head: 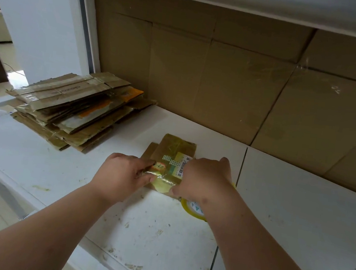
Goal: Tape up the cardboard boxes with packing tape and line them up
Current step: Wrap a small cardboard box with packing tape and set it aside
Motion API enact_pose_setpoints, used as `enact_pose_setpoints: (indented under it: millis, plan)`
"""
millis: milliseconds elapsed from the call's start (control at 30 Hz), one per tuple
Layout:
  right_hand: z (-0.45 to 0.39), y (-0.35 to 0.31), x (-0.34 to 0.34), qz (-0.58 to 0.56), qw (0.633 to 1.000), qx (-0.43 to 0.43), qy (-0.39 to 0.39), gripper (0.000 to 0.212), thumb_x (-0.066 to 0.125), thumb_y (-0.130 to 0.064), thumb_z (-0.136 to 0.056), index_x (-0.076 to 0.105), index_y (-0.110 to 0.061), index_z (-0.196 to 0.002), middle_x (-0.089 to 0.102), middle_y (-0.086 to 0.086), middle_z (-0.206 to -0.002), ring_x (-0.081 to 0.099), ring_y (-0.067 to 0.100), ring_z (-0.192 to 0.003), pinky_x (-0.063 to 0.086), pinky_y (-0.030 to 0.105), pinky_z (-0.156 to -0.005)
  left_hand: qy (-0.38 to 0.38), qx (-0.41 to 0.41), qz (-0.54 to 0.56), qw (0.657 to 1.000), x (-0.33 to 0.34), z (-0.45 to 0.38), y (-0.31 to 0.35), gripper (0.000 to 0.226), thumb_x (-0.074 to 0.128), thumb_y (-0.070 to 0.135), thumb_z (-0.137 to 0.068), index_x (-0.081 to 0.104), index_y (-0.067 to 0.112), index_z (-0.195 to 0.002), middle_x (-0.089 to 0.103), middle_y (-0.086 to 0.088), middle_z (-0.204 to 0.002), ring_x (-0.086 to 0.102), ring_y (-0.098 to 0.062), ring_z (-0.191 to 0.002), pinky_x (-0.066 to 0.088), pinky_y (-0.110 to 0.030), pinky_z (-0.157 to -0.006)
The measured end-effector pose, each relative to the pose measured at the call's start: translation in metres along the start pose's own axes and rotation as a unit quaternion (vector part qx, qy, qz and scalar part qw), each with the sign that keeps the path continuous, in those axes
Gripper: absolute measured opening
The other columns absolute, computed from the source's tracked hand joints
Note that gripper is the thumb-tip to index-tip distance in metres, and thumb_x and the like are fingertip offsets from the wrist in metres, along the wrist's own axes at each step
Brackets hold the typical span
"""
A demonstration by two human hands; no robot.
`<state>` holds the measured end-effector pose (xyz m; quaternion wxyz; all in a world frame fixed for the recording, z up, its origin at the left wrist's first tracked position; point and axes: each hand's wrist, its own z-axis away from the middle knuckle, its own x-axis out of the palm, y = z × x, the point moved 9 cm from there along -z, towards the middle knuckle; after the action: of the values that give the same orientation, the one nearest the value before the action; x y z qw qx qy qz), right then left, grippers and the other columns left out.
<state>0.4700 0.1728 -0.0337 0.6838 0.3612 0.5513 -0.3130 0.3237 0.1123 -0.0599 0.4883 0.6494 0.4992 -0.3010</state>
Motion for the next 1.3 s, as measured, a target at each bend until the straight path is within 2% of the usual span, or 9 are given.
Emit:
enact_pose_setpoints:
  millis: [167,367,500,600,700,867,1000,1167,1300]
  plan:
    - [0.0,-0.007,-0.003,0.001,0.999,0.008,0.034,0.017,0.056,-0.033,-0.084,0.052,-0.024,-0.071,0.055,-0.006,-0.072,0.048,0.014,-0.065,0.022,0.038,-0.078,0.006,0.041,-0.029,0.999,0.002,-0.004,0.004,0.04,0.06,0.051,-0.084,0.072,0.031,-0.116,0.072,0.013,-0.077,0.064,-0.014,-0.066,0.047,-0.031,-0.081]
    - [0.001,-0.002,-0.001,-0.002,1.0,0.015,0.028,0.031,0.06,-0.05,-0.082,0.048,-0.024,-0.071,0.055,-0.007,-0.073,0.049,0.014,-0.067,0.022,0.04,-0.079,0.019,0.048,-0.011,0.999,0.004,-0.003,0.004,0.038,0.074,0.038,-0.085,0.07,0.027,-0.121,0.072,0.009,-0.084,0.065,-0.016,-0.073,0.045,-0.03,-0.079]
    - [-0.001,-0.009,-0.002,0.011,0.999,0.017,0.032,0.011,0.056,-0.031,-0.084,0.055,-0.024,-0.076,0.056,-0.007,-0.075,0.048,0.014,-0.066,0.021,0.039,-0.079,0.038,0.049,-0.024,0.998,0.005,-0.001,0.004,0.036,0.078,0.033,-0.082,0.074,0.021,-0.115,0.072,0.004,-0.077,0.066,-0.02,-0.066,0.047,-0.029,-0.072]
    - [0.0,-0.008,-0.002,0.011,0.999,0.02,0.037,0.016,0.057,-0.033,-0.085,0.051,-0.024,-0.073,0.054,-0.007,-0.073,0.046,0.014,-0.064,0.021,0.039,-0.078,0.022,0.008,0.018,1.0,0.007,0.002,-0.004,0.043,0.065,0.042,-0.086,0.069,0.023,-0.124,0.067,0.005,-0.084,0.063,-0.019,-0.069,0.044,-0.026,-0.068]
    - [0.002,-0.002,-0.001,0.004,1.0,0.016,0.023,0.031,0.057,-0.05,-0.086,0.046,-0.024,-0.071,0.052,-0.007,-0.072,0.047,0.014,-0.065,0.022,0.039,-0.079,-0.006,-0.054,0.064,0.996,0.012,0.005,-0.011,0.047,0.065,0.05,-0.088,0.061,0.031,-0.131,0.063,0.01,-0.1,0.061,-0.012,-0.084,0.05,-0.027,-0.078]
    - [0.009,0.016,0.0,-0.098,0.993,0.022,-0.057,0.038,0.051,-0.057,-0.085,0.063,-0.027,-0.107,0.062,-0.006,-0.09,0.058,0.015,-0.083,0.037,0.037,-0.086,-0.003,-0.091,0.099,0.991,0.015,0.002,-0.01,0.043,0.072,0.037,-0.087,0.063,0.026,-0.128,0.055,0.01,-0.102,0.053,-0.011,-0.088,0.04,-0.021,-0.078]
    - [0.021,0.035,-0.001,-0.266,0.96,0.049,-0.07,0.034,0.059,-0.036,-0.085,0.067,-0.028,-0.116,0.065,-0.003,-0.11,0.061,0.018,-0.099,0.05,0.039,-0.093,0.005,-0.109,0.108,0.988,0.012,-0.004,-0.013,0.043,0.069,0.03,-0.091,0.062,0.028,-0.132,0.057,0.008,-0.105,0.054,-0.011,-0.089,0.037,-0.019,-0.08]
    - [0.033,0.043,0.0,-0.431,0.9,0.033,-0.054,0.041,0.065,-0.014,-0.085,0.067,-0.029,-0.123,0.06,-0.008,-0.114,0.056,0.005,-0.09,0.044,0.018,-0.067,0.008,-0.14,0.113,0.984,0.015,-0.008,-0.016,0.04,0.058,0.019,-0.098,0.059,0.03,-0.136,0.064,0.002,-0.116,0.055,-0.013,-0.097,0.037,-0.017,-0.084]
    - [0.042,0.041,0.009,-0.552,0.832,0.027,-0.032,0.038,0.073,-0.01,-0.084,0.07,-0.026,-0.118,0.069,-0.006,-0.113,0.064,0.003,-0.099,0.049,0.021,-0.085,0.028,-0.233,0.172,0.957,0.011,-0.008,-0.032,0.04,0.052,0.012,-0.1,0.059,0.03,-0.136,0.063,-0.001,-0.132,0.057,-0.023,-0.118,0.041,-0.028,-0.102]
